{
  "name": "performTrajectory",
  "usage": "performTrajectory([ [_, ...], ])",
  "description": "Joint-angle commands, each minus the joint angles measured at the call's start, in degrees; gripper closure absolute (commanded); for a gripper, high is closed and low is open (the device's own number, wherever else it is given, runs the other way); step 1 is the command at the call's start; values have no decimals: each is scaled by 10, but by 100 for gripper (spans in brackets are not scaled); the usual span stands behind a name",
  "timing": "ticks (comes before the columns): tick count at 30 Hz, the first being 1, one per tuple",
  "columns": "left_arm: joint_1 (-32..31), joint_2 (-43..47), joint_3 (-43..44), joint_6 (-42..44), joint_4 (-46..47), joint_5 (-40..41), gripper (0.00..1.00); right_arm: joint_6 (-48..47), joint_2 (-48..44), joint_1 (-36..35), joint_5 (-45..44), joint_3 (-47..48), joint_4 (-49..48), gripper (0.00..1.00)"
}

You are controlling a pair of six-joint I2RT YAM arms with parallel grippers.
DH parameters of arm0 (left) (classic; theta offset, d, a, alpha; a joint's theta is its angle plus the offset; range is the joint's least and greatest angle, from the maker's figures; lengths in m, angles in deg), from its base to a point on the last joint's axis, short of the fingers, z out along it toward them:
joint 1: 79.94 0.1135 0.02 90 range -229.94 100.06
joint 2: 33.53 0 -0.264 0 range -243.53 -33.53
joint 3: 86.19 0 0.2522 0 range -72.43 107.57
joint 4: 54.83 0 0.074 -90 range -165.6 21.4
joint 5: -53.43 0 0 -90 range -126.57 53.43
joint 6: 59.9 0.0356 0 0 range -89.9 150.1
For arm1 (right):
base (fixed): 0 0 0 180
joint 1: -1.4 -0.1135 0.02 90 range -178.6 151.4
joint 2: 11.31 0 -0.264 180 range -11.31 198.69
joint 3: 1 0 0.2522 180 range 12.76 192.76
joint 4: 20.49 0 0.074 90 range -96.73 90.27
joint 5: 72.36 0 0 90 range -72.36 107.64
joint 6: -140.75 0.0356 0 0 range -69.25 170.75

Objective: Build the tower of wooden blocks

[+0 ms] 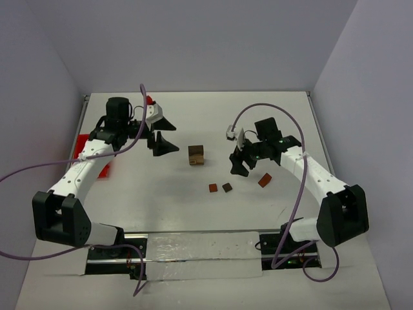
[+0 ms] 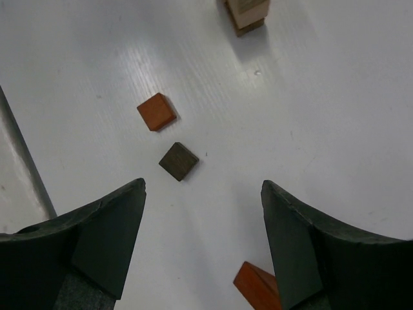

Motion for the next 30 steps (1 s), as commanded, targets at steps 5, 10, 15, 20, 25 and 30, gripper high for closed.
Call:
performTrajectory([
  [5, 47, 78, -62, 5, -51, -39, 4, -200, 43, -77, -11, 33, 51, 31],
  [10, 112, 90, -82, -70, 4, -84, 1, -233, 53, -113, -51, -8, 6, 39],
  [15, 122, 91, -86, -73, 4, -78, 1, -242, 55, -136, -98, -41, -32, 40],
  [20, 124, 86, -79, -68, -8, -75, 1, -240, 71, -146, -119, -45, -47, 36],
  [25, 127, 80, -61, -44, -33, -74, 1, -231, 88, -165, -135, -39, -56, 33],
  [30, 128, 74, -58, -41, -29, -70, 1, -213, 115, -189, -132, -17, -58, 33],
])
